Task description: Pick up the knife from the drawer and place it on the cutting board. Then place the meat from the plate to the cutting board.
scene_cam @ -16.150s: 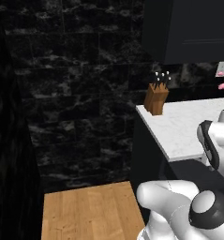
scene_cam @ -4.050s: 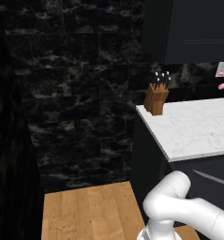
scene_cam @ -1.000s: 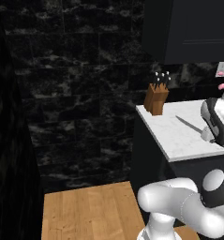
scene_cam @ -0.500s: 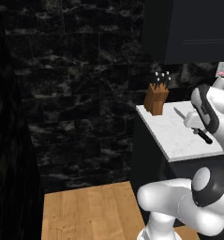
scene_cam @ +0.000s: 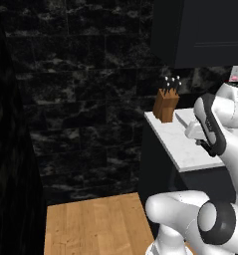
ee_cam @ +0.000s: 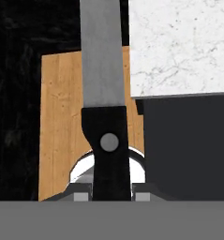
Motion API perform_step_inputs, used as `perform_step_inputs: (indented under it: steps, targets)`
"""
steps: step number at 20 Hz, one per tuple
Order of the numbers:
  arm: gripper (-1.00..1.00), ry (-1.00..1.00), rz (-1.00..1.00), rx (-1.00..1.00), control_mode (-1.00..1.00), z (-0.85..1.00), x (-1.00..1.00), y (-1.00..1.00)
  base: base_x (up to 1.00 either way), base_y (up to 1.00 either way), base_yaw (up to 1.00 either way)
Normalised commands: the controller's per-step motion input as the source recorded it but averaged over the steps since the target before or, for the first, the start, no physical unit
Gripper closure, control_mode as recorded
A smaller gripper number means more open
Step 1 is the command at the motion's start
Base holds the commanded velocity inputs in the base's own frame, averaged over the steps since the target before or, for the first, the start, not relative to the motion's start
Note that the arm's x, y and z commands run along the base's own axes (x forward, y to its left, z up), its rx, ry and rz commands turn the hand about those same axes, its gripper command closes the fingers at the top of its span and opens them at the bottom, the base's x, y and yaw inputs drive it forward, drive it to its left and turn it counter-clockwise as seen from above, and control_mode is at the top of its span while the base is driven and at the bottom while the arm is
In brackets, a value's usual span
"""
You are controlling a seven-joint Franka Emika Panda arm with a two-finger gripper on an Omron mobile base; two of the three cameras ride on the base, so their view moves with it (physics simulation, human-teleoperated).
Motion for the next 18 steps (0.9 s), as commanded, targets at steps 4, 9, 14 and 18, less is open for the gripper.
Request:
perform_step_inputs:
  steps: [4,9,14,18]
  targets:
    - [1.00,0.00,0.00,0.00,-1.00,0.00,-0.07,0.11,0.00,0.00,0.00]
    - [1.00,-0.01,0.00,0.00,-1.00,0.00,-0.27,0.02,0.00,0.00,0.00]
    - [1.00,0.00,0.00,0.00,1.00,0.00,-0.14,0.05,-0.13,0.00,0.00]
    - [1.00,0.00,0.00,0.00,1.00,0.00,0.00,0.00,-0.59,0.00,0.00]
